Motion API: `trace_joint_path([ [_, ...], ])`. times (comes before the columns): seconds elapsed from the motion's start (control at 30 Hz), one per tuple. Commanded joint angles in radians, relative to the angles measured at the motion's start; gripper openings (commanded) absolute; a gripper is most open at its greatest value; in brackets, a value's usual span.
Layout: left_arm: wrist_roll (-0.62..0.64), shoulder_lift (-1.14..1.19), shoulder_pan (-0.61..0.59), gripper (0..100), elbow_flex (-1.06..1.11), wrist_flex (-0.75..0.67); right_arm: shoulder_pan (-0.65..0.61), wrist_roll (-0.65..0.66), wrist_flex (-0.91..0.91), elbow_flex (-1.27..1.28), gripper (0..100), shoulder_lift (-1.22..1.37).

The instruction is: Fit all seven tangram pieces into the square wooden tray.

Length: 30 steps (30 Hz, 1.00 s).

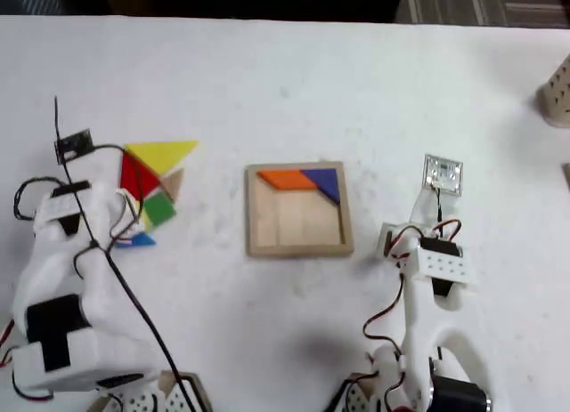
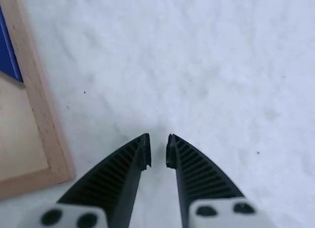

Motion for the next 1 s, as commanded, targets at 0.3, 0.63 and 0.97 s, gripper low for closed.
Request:
trace_joint_path([
  [0.3, 0.018, 0.182, -0.008, 21, -0.256, 0.166, -0.008, 0.015, -0.010, -0.005, 6.0, -0.038],
  [0.63, 0.015, 0.191, 0.143, 21, -0.302, 0.089, -0.008, 0.015, -0.010, -0.005, 6.0, -0.038],
  [0.97, -0.044, 0.124, 0.185, 21, -0.313, 0.104, -0.008, 0.015, -0.013, -0.005, 6.0, -0.038],
])
